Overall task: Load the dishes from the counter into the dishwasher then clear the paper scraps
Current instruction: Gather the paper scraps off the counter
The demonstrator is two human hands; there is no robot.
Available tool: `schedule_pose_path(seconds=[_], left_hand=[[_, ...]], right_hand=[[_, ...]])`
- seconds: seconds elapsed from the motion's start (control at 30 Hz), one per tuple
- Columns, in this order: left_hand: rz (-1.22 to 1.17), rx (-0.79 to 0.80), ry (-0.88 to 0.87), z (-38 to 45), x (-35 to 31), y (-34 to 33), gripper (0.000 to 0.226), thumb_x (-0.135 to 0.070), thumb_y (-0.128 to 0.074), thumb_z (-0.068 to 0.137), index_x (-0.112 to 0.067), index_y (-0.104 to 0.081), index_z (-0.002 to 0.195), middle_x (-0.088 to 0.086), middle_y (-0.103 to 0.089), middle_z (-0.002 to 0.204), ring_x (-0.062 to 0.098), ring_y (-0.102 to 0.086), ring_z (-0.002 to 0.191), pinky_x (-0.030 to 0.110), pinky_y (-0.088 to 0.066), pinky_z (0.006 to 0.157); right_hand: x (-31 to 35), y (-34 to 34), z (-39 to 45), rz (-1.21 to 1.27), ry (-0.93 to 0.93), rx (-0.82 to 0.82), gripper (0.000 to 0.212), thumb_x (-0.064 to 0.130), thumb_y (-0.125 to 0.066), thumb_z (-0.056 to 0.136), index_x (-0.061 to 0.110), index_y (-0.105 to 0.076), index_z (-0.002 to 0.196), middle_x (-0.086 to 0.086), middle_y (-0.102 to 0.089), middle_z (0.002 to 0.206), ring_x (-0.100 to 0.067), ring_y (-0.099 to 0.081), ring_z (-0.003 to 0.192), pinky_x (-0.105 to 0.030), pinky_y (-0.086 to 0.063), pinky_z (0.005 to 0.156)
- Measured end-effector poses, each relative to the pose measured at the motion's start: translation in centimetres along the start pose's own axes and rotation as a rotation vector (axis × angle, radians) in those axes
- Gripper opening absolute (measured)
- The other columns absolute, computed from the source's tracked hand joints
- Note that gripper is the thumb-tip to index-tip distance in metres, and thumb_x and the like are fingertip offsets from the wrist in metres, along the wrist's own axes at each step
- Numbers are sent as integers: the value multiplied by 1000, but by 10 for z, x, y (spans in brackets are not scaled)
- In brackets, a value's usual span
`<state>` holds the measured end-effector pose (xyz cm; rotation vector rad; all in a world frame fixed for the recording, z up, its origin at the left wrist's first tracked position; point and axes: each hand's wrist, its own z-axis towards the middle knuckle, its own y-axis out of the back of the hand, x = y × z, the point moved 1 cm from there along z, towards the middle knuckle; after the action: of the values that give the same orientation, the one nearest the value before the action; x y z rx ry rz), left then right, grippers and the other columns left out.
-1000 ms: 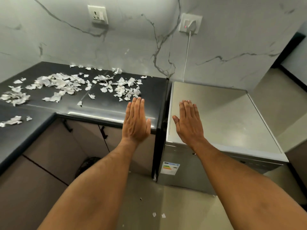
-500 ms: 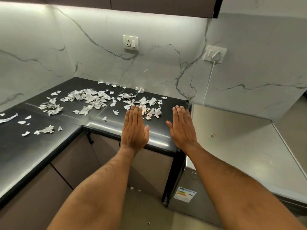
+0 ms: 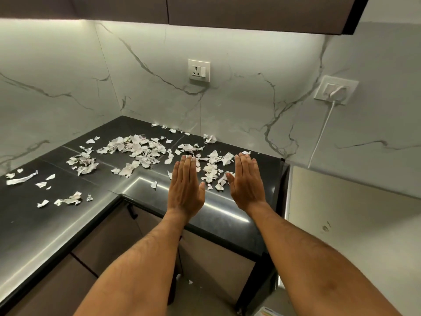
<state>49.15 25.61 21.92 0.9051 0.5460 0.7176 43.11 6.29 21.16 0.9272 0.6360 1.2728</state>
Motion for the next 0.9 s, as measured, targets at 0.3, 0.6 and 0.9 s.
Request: schedule_pose_path(seconds=[0.3,0.6,0.9], left_hand=[[-67,46,-13,36,12,-47,86,-32,-64,85,1,-24,153,17,-29,157,31,-21,151,47,-18,124],[-160,121,-99,61,39,-99,80,-29,-49,86,2,-20,155,18,-21,162,28,-11,154,46,-13,125],[-208,207,-215,73,81,-153,84,-31,-52,90,0,-14,157,17,-11,166,26,-4,155,46,-10,126]], right_hand=[[-26,-45,29,8,-78,72,62,42,-35,107,1,-30,154,-19,-36,155,-35,-30,147,-52,-22,124],[-31,-82,39,-2,-236,137,68,49,-17,107,3,-24,156,-18,-32,159,-32,-26,151,-48,-21,126],[-12,-135,43,9,-460,184,67,47,-29,107,4,-22,158,-18,-27,162,-30,-24,152,-43,-21,126]])
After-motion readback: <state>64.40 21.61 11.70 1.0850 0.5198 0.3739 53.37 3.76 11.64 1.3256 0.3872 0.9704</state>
